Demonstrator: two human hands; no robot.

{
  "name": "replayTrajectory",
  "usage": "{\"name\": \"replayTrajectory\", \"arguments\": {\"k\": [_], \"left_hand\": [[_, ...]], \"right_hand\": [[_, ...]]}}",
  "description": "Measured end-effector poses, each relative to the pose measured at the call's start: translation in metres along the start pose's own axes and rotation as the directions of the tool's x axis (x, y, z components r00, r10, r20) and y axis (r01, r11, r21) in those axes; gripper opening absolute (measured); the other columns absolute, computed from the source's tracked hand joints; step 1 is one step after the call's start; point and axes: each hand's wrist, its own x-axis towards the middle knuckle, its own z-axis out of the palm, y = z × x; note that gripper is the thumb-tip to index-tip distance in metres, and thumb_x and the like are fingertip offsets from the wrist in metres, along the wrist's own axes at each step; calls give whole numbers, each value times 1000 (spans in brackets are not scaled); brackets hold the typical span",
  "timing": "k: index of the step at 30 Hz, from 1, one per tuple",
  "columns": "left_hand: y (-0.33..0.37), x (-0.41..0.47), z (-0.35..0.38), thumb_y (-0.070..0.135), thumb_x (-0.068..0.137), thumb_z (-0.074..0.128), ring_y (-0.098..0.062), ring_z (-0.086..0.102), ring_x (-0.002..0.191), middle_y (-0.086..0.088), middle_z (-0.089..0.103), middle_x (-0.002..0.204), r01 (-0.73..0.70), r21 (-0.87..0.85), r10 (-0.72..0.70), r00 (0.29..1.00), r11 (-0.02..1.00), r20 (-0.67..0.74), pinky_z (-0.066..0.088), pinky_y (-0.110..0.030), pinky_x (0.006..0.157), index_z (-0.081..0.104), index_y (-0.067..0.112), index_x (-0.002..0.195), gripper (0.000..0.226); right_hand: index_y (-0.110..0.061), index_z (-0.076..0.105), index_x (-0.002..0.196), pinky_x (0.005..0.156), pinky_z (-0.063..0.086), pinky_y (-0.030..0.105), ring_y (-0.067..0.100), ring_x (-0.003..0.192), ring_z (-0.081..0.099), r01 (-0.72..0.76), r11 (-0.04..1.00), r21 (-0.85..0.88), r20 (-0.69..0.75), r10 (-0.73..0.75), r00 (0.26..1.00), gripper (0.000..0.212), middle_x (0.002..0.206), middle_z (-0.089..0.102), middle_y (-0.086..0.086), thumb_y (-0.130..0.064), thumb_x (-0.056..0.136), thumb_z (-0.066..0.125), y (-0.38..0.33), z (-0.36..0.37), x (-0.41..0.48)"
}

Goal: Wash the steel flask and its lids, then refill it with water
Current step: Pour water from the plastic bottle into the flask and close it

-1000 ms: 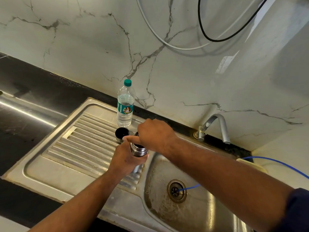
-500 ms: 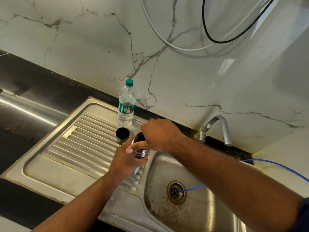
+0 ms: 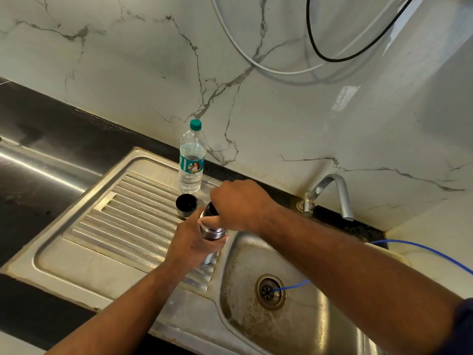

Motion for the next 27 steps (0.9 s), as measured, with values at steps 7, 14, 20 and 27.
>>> {"name": "replayTrajectory", "arguments": {"k": [7,14,20,27], "left_hand": [[2,-3,-4,28,69,93,21,60,77,27,64,82,-1,-23,1,1000,1000,0,46,-4,60,53,41,112,61],[8,-5,-2,25,70,91,14,63,77,23,65,81,-8,-17,8,1000,1000,-12,47,-8,59,52,41,113,60],[7,-1,1,27,69,91,5,66,70,19,69,75,4,-3,-4,1000,1000,22,54,-17,59,51,46,93,50],[4,11,-16,15,70,89,-11,73,80,7,76,87,-87,-46,97,955,995,282,62,-34,72,70,26,99,37]], "right_hand": [[-33,45,143,71,48,32,14,96,53,240,956,170,62,-254,965,57,110,51,-7,-51,93,65,19,17,0],[-28,58,122,75,56,38,14,87,59,195,965,177,-76,-184,980,49,100,64,-7,-63,88,62,16,31,1],[-19,57,105,54,35,30,17,62,51,70,994,85,-248,-47,968,56,77,61,-3,-72,95,42,4,46,0],[-21,65,118,64,43,30,15,78,55,487,871,-62,-358,-475,804,54,93,68,-3,-64,96,40,31,58,12]]}}
